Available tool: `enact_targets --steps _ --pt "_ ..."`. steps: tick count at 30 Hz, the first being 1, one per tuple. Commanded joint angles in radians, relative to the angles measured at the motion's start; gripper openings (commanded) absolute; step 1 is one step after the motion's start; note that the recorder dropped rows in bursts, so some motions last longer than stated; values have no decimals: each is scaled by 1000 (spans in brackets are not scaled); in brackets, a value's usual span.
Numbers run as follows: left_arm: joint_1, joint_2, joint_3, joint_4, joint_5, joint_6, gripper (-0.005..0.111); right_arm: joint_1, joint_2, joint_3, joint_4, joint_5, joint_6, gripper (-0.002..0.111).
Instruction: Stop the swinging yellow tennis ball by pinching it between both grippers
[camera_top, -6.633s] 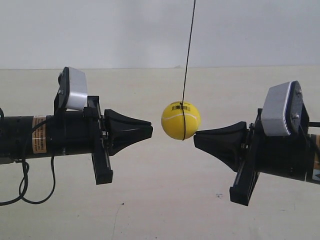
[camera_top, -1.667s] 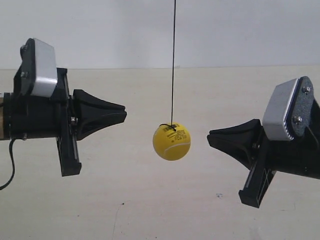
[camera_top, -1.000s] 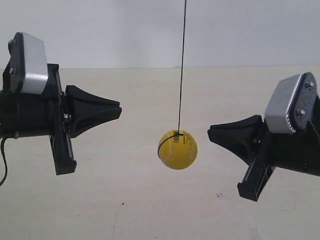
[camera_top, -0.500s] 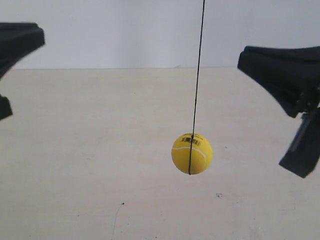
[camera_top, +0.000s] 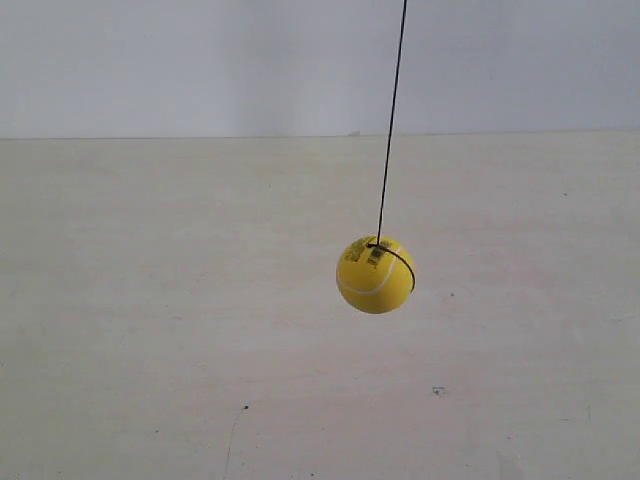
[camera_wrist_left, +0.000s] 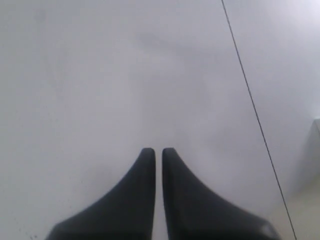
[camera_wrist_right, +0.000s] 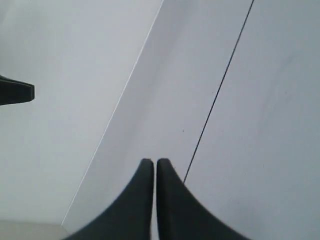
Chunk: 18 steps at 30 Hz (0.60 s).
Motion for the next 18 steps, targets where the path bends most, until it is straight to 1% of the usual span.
enact_targets --steps 1,5,18 --pt "3 -83 3 -10 -6 -14 5 1 -80 -3 14 -5 2 0" --pt "3 -144 3 -10 -25 -14 5 1 -111 -3 14 -32 8 0" --pt "3 -148 3 -10 -29 -14 5 1 -111 -3 17 -19 -11 0"
